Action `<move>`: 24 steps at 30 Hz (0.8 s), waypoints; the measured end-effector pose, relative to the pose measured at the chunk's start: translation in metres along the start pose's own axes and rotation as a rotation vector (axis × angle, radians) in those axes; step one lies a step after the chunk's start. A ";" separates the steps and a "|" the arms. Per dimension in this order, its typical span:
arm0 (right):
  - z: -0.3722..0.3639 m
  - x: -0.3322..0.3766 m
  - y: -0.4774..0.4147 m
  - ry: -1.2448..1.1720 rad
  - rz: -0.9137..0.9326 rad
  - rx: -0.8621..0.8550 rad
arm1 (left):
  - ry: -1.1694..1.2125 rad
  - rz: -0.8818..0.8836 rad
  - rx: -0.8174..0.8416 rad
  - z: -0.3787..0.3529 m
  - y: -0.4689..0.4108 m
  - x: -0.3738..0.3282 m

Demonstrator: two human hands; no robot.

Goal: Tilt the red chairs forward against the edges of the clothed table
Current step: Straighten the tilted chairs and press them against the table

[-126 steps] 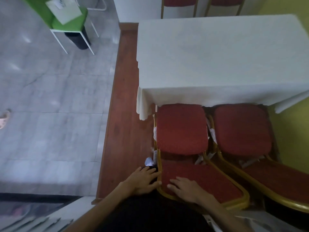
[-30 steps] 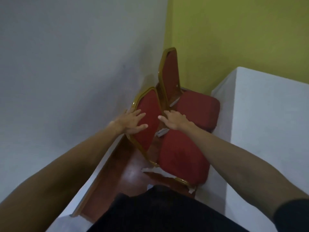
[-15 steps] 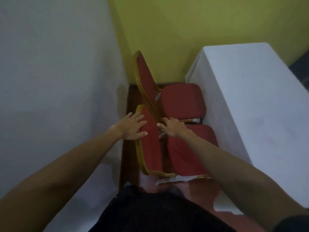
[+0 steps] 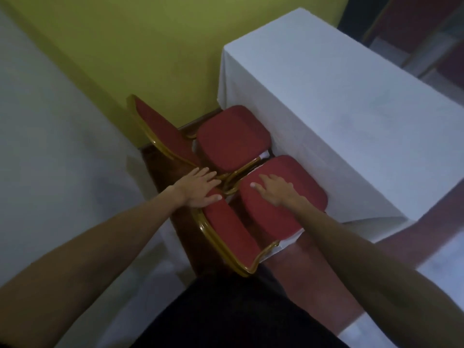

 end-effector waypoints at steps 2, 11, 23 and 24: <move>0.002 -0.005 0.001 -0.014 -0.019 -0.021 | -0.037 -0.028 -0.007 0.009 -0.011 0.002; -0.022 -0.012 0.004 -0.126 -0.189 -0.011 | -0.092 -0.171 0.067 0.027 -0.045 0.004; -0.042 0.023 -0.060 -0.277 -0.494 -0.100 | -0.078 -0.429 0.146 0.008 -0.119 0.057; -0.044 0.031 -0.074 -0.295 -0.517 -0.106 | -0.050 -0.427 0.159 0.006 -0.126 0.068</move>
Point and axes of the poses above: each hand's wrist, its own y-axis away from the middle knuckle, its own z-axis out of the back of the hand, x = y × z, the point moved 9 cm from there along -y, towards the middle knuckle, and after that the axes turned 15 degrees about z, right-handed, at the moved point
